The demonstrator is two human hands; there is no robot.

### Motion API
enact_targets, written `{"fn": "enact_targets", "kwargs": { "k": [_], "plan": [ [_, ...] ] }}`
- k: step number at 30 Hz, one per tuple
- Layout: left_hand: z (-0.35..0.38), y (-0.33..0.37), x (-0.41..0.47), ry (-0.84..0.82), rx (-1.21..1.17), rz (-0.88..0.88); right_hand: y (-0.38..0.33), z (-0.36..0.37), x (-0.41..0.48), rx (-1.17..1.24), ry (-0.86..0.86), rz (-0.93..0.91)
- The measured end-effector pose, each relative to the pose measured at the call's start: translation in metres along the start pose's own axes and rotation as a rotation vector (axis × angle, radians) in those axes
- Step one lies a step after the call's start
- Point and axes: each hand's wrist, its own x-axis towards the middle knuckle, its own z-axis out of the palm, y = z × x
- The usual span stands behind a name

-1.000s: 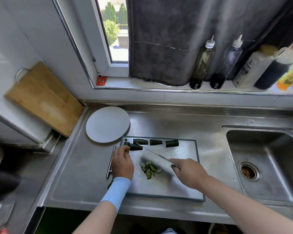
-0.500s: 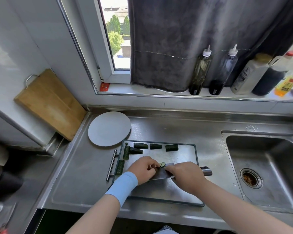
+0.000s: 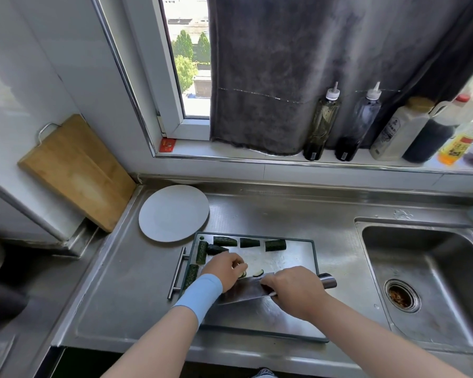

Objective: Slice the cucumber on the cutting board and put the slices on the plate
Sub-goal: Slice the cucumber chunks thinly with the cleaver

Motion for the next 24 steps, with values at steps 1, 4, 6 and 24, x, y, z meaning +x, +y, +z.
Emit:
{"fn": "enact_targets", "kwargs": {
  "k": [1,4,6,24],
  "plan": [
    [-0.001,-0.002,-0.001,0.025,-0.069,-0.005,0.0,-0.001,0.0,0.003,0.004,-0.002],
    [-0.003,-0.002,-0.009,-0.017,-0.231,0.011,0.001,-0.004,0.001,0.0,0.002,-0.003],
    [-0.001,0.003,-0.012,-0.107,-0.201,0.078,0.001,-0.006,0.004,-0.003,-0.01,-0.009],
    [-0.048,-0.045,-0.018,0.614,-0.373,-0.143,0.017,-0.007,-0.011,0.473,-0.139,0.325]
  ]
}}
